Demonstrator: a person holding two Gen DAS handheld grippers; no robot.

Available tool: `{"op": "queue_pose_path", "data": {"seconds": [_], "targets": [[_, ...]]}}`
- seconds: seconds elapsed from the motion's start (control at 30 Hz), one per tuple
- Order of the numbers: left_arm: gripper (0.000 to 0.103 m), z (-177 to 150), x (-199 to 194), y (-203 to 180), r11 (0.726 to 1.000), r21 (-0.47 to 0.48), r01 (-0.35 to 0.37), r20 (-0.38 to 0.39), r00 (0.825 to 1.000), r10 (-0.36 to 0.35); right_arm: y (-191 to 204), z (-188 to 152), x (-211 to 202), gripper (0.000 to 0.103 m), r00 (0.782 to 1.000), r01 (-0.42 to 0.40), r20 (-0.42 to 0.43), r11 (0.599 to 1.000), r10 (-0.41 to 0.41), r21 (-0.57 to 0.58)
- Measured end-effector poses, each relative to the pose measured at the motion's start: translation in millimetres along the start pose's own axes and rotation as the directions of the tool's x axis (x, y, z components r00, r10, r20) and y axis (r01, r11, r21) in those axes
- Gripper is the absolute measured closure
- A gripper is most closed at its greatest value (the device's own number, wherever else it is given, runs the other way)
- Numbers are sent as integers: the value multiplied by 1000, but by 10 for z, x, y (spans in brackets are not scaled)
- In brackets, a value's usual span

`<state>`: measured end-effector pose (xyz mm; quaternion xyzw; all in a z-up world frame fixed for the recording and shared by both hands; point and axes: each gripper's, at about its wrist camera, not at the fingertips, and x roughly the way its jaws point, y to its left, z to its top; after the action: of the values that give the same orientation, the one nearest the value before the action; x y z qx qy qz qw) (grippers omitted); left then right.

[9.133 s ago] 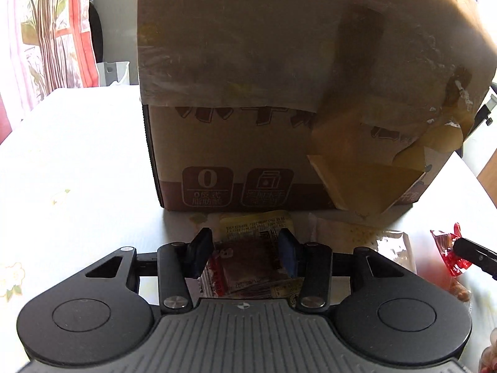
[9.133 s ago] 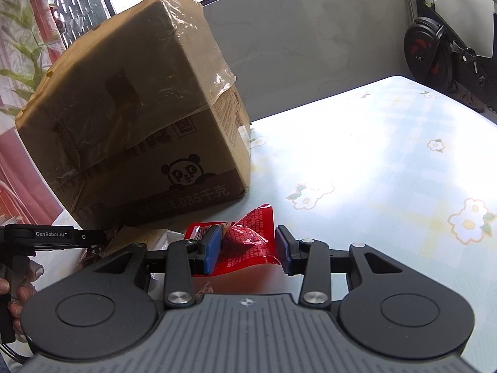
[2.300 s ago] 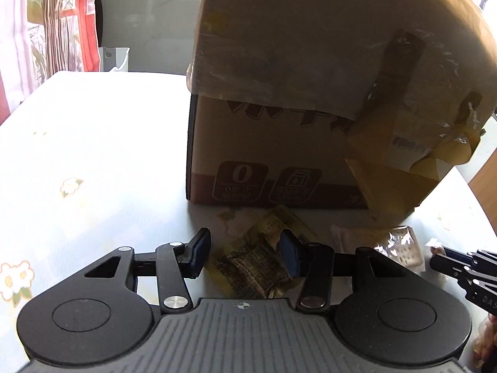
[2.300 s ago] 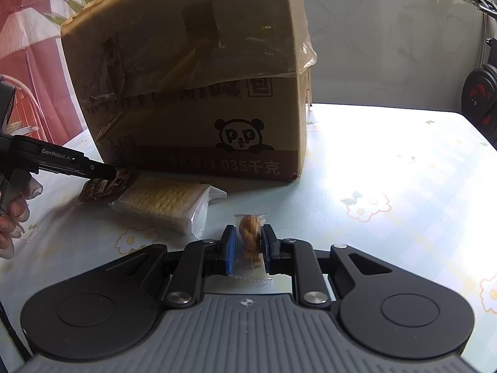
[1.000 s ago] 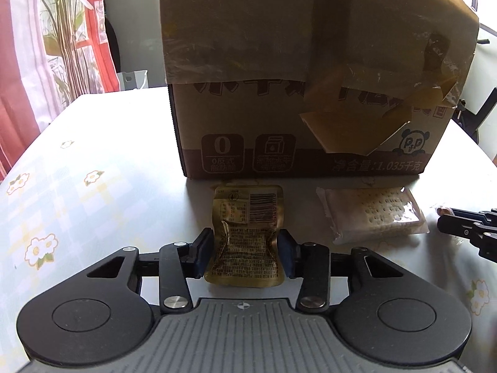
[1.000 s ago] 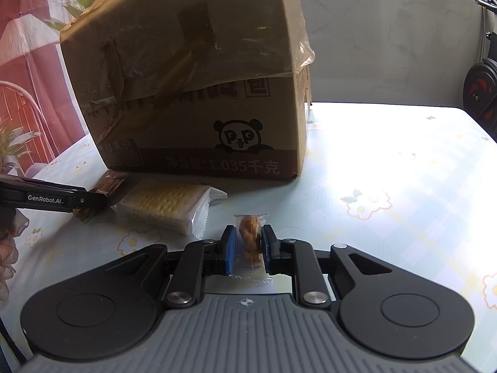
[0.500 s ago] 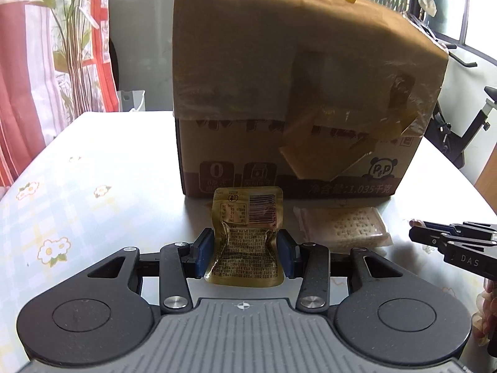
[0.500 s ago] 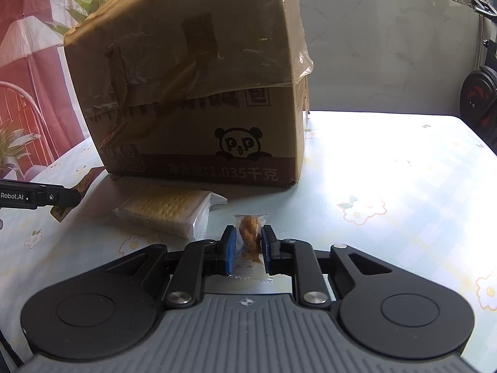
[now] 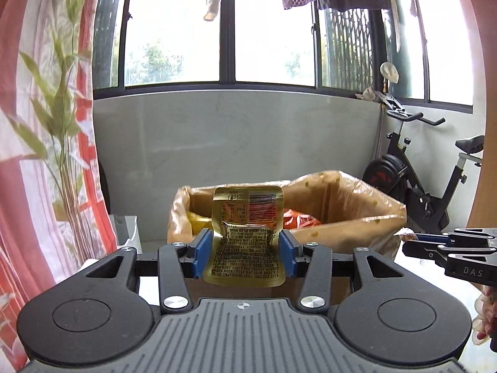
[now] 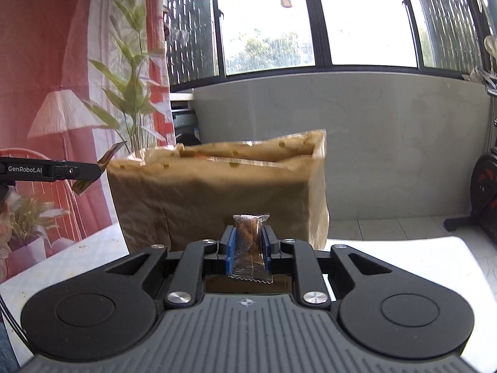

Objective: Organize snacks
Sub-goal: 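Carry both packets over the box and open both tools to release them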

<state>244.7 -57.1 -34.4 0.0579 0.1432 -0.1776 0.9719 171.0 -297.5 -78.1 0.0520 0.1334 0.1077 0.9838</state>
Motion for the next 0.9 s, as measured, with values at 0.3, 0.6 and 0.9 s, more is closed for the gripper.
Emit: {"op": "queue_pose_path", "data": {"seconds": [0.3, 0.6, 0.9], "targets": [[52, 402, 977, -148, 999, 25, -22, -76, 997, 24, -66, 802, 812, 84, 998, 55, -38, 998, -55, -14], [31, 281, 1358, -79, 1000, -24, -2, -203, 979, -3, -235, 676, 1031, 59, 987, 110, -121, 992, -103, 60], [31, 156, 569, 223, 991, -77, 106, -115, 987, -114, -103, 558, 456, 45, 999, 29, 14, 999, -29, 28]]}}
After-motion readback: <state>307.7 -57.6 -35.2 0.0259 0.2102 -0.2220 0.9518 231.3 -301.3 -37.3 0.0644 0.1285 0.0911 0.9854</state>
